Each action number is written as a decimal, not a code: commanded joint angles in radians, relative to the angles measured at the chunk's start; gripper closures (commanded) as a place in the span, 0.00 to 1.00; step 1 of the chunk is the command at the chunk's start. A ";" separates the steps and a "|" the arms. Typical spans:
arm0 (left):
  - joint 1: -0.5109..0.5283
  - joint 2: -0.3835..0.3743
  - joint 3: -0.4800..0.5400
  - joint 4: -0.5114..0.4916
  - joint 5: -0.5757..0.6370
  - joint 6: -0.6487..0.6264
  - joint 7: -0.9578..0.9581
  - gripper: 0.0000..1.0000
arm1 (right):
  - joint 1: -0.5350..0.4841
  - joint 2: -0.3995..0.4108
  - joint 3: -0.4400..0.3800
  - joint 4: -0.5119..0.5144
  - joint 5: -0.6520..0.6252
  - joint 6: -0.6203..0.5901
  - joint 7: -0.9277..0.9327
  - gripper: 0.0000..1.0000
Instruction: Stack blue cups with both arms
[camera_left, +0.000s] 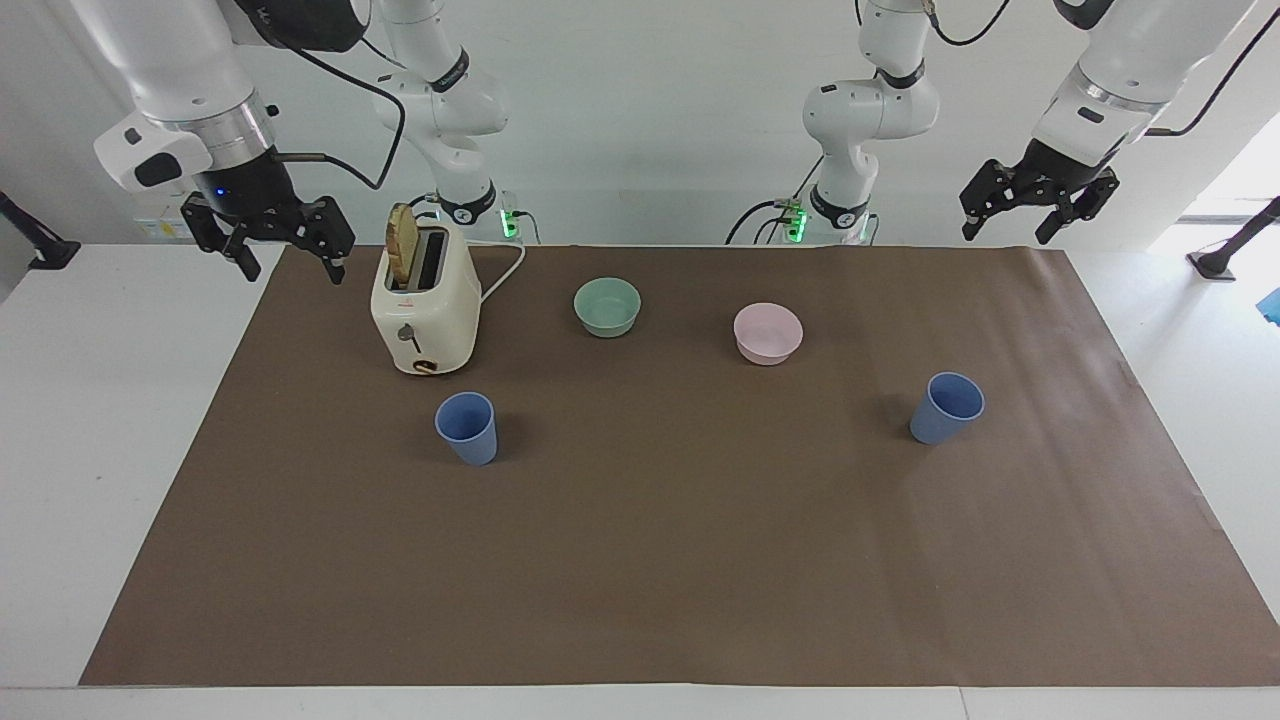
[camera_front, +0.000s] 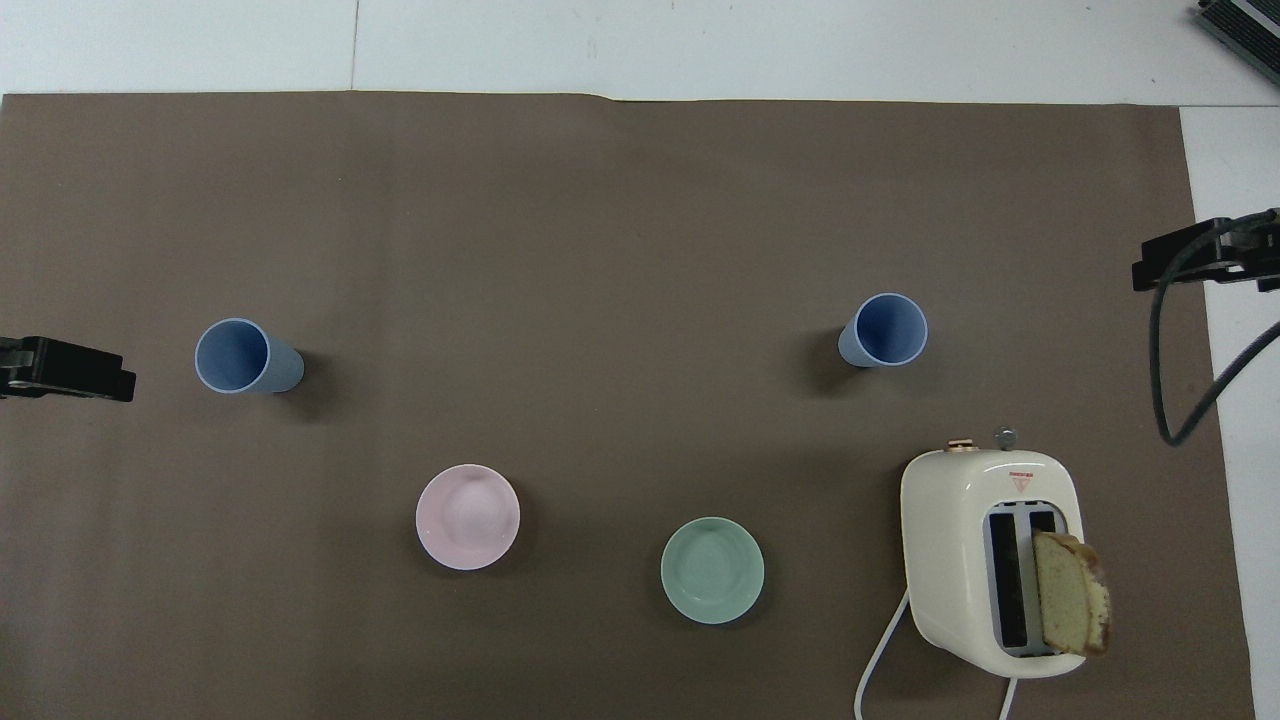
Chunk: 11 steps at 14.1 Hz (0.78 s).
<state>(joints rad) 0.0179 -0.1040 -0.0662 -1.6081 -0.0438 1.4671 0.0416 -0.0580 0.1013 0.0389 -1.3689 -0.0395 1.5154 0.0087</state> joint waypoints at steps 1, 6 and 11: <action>0.002 -0.019 -0.001 -0.021 0.013 -0.002 0.009 0.00 | -0.006 -0.022 0.003 -0.027 0.003 0.005 -0.018 0.00; 0.007 -0.025 -0.001 -0.032 0.013 0.004 0.009 0.00 | -0.008 -0.022 0.003 -0.027 0.004 0.005 -0.018 0.00; 0.005 -0.025 -0.001 -0.044 0.013 0.009 0.011 0.00 | -0.008 -0.022 0.003 -0.025 0.004 0.005 -0.018 0.00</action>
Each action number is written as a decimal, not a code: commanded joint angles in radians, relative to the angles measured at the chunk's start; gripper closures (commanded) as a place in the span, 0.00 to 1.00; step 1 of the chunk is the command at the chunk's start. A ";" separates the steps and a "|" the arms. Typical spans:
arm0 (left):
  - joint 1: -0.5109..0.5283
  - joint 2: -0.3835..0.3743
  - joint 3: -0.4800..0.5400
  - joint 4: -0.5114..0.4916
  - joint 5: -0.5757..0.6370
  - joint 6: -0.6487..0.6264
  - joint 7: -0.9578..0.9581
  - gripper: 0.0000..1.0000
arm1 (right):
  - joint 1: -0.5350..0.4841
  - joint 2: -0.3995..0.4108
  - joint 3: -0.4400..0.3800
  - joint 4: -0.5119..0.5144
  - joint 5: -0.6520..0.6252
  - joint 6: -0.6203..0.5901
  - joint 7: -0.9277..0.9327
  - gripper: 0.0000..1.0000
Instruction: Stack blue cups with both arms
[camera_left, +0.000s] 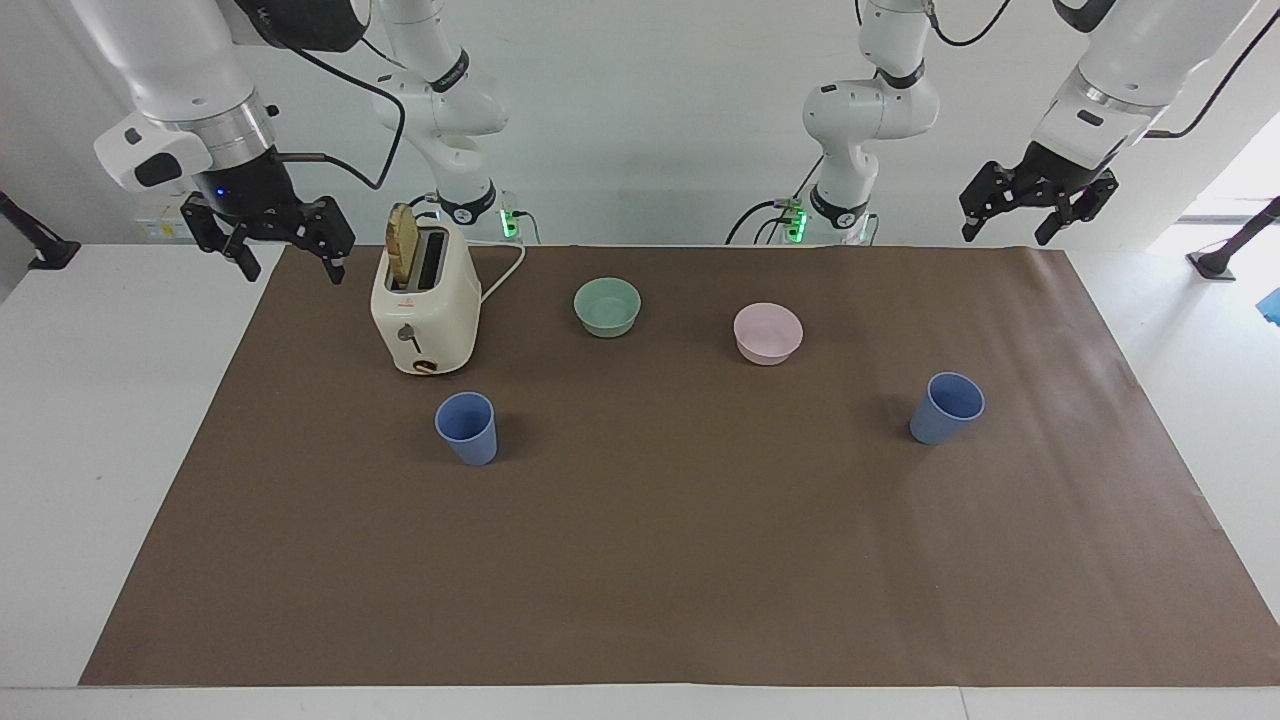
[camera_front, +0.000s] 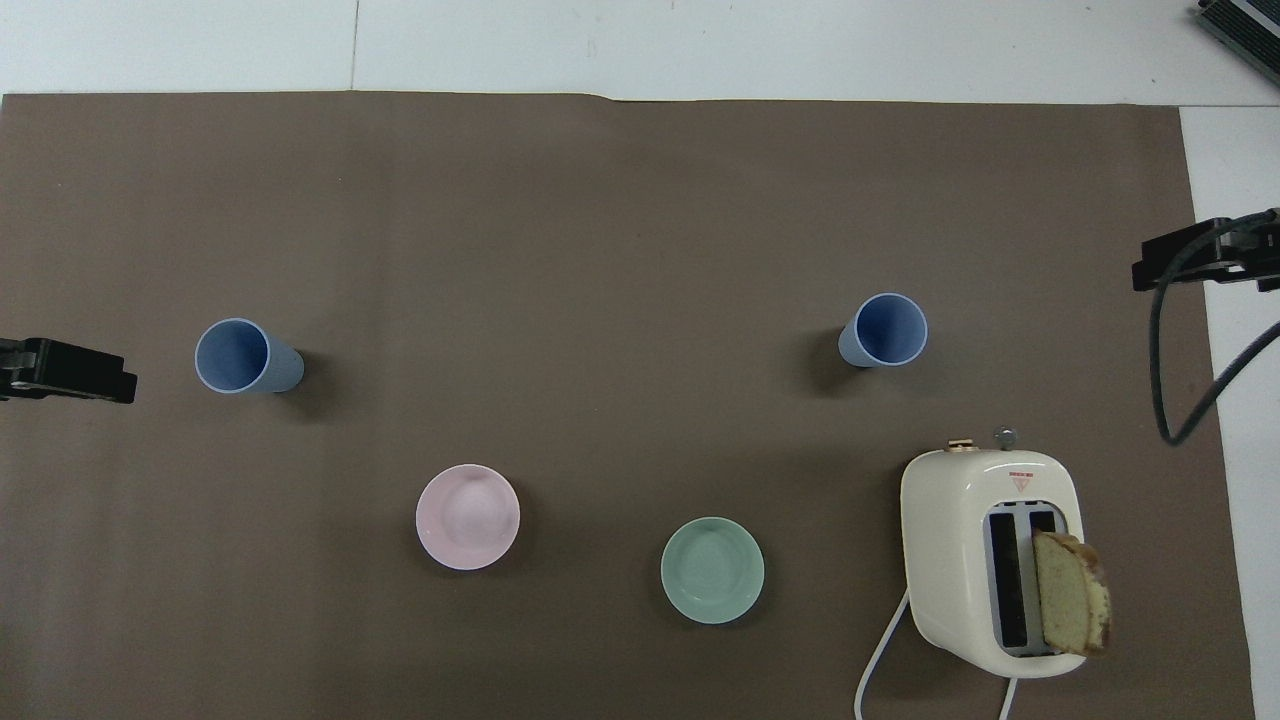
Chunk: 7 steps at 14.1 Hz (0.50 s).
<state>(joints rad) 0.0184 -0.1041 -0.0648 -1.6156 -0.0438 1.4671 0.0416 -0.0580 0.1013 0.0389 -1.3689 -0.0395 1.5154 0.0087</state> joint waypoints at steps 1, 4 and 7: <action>0.008 -0.025 -0.003 -0.039 0.013 0.022 0.009 0.00 | -0.008 -0.022 0.003 -0.025 0.003 0.005 -0.018 0.00; 0.034 -0.016 -0.001 -0.093 0.013 0.097 0.006 0.00 | -0.008 -0.022 0.003 -0.027 0.004 0.005 -0.018 0.00; 0.055 -0.002 -0.001 -0.153 0.013 0.189 -0.003 0.00 | -0.008 -0.022 0.003 -0.025 0.003 0.005 -0.018 0.00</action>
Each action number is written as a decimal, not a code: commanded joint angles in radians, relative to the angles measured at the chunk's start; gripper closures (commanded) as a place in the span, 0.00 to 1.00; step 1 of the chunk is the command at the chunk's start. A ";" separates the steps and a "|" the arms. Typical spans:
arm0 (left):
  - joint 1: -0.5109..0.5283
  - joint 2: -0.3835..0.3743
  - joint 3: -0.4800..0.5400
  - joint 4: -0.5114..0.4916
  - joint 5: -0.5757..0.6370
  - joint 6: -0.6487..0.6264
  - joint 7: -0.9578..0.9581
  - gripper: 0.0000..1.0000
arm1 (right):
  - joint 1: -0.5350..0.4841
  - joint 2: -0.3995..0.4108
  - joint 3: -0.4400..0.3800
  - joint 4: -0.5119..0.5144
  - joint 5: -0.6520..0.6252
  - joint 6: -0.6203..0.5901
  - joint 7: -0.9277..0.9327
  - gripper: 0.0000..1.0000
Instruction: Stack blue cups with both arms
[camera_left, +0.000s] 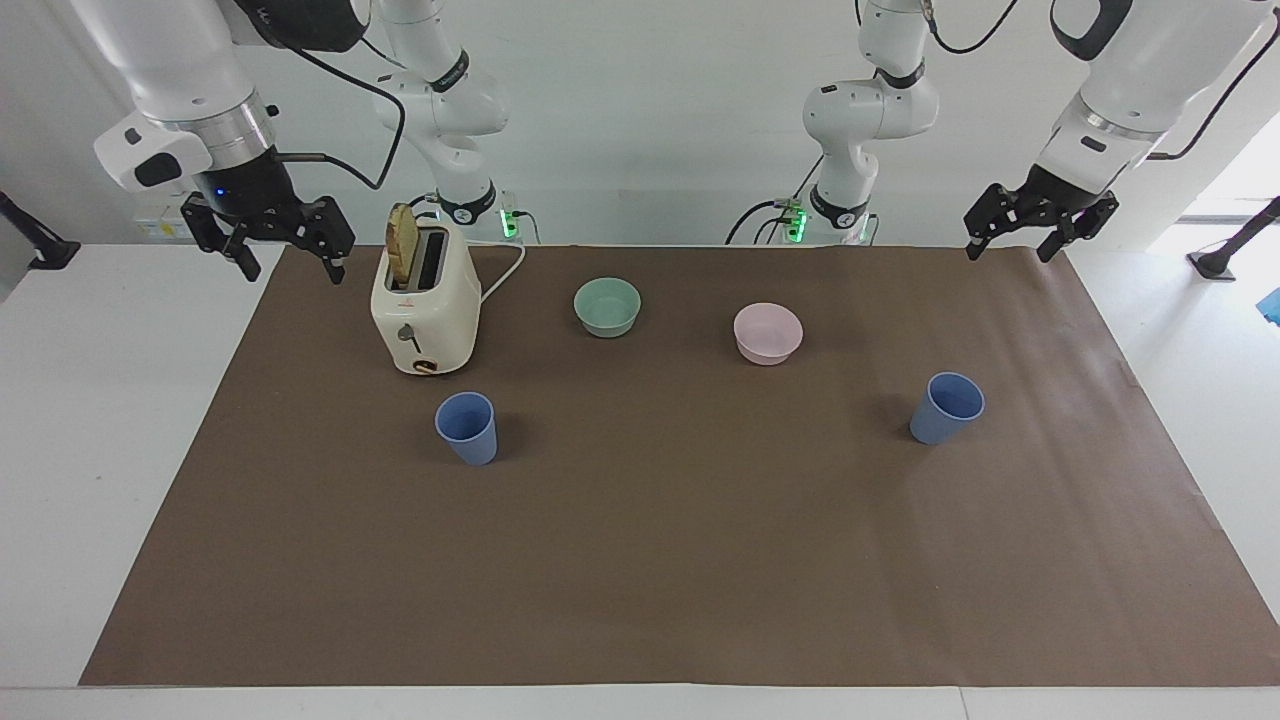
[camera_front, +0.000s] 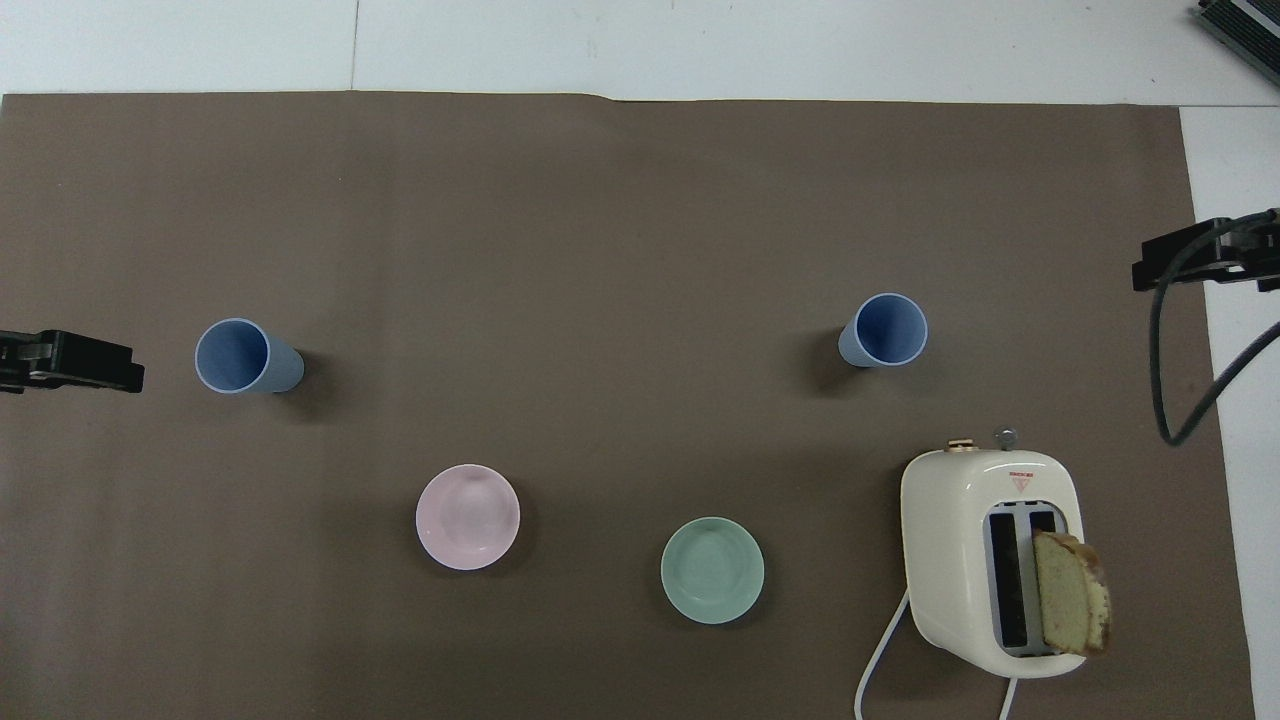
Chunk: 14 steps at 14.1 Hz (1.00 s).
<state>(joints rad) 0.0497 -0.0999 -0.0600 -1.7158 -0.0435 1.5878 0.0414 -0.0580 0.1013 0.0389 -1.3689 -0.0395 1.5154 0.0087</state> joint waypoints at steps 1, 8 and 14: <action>0.035 0.012 -0.006 -0.063 0.013 0.107 -0.005 0.00 | -0.008 -0.022 0.003 -0.025 0.003 0.005 -0.018 0.00; 0.108 0.123 -0.007 -0.223 0.011 0.360 -0.081 0.00 | -0.008 -0.022 0.003 -0.025 0.003 0.005 -0.016 0.00; 0.091 0.193 -0.009 -0.306 0.001 0.500 -0.140 0.00 | -0.008 -0.022 0.003 -0.027 0.003 0.005 -0.018 0.00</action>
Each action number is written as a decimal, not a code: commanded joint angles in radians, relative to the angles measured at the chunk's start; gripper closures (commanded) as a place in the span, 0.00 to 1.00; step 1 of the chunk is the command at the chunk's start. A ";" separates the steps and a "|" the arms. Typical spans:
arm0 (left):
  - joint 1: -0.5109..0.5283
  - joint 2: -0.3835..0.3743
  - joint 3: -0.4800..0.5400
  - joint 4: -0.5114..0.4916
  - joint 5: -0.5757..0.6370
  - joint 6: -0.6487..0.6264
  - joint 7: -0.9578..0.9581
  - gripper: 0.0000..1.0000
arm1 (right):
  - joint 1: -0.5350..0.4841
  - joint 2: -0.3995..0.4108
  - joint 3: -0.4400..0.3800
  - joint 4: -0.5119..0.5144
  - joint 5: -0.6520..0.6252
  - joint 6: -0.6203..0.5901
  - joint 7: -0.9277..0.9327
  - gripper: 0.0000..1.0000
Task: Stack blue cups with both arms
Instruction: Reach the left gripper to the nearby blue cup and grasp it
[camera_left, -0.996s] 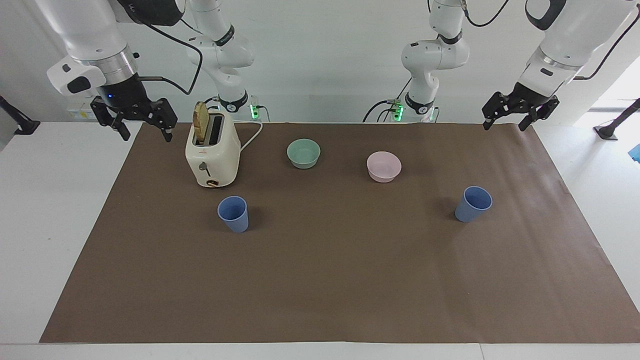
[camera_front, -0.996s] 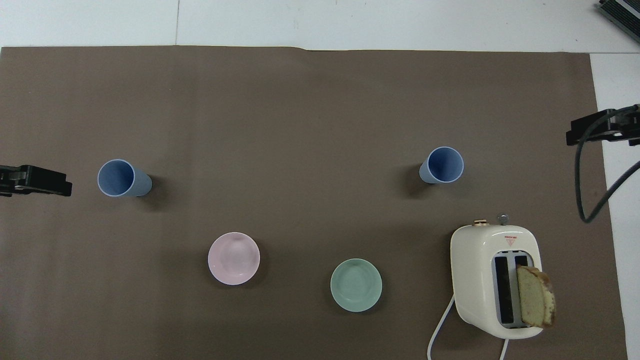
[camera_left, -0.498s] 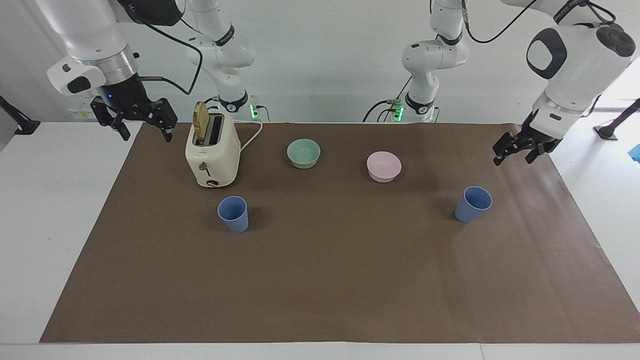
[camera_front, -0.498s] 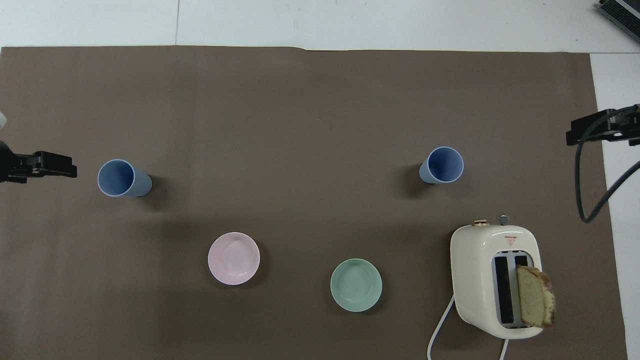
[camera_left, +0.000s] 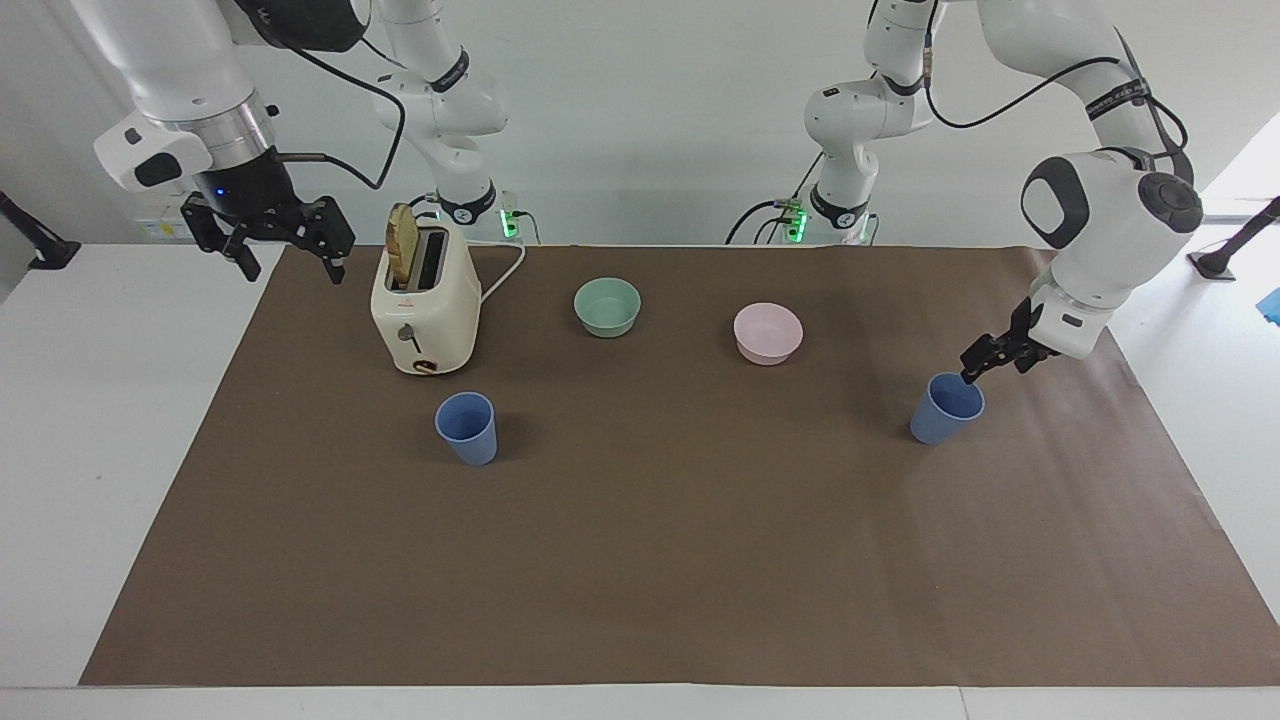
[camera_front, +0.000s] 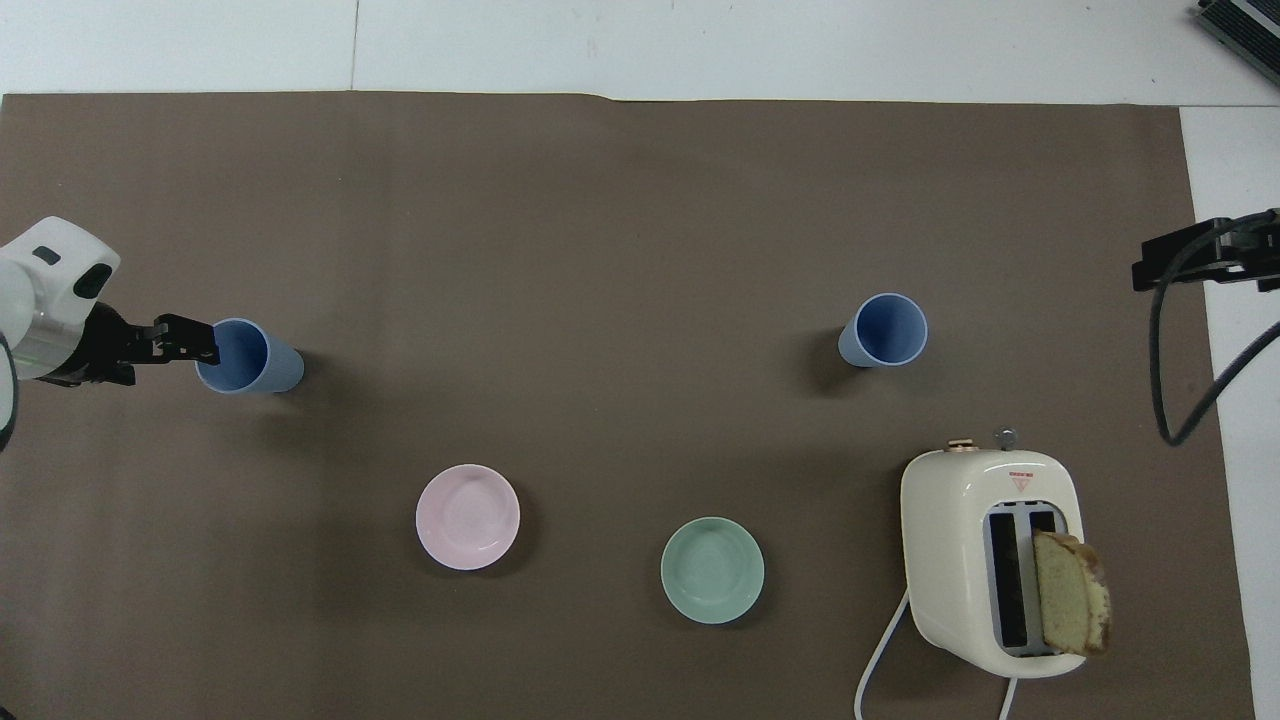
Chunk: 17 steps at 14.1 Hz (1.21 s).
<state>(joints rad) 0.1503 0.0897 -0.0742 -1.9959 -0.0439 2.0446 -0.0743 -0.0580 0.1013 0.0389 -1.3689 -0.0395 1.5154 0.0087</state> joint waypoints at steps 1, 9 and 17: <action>-0.009 0.011 0.005 -0.026 0.001 0.052 -0.030 0.00 | -0.006 -0.022 0.003 -0.025 0.003 0.005 -0.018 0.00; -0.023 0.030 0.005 -0.072 -0.001 0.118 -0.075 1.00 | -0.008 -0.022 0.003 -0.025 0.003 0.005 -0.016 0.00; -0.031 0.093 -0.003 0.215 -0.120 -0.091 -0.087 1.00 | -0.008 -0.022 0.003 -0.027 0.003 0.005 -0.018 0.00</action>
<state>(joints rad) 0.1350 0.1654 -0.0858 -1.8873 -0.1313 2.0447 -0.1414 -0.0580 0.1013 0.0389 -1.3690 -0.0395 1.5154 0.0087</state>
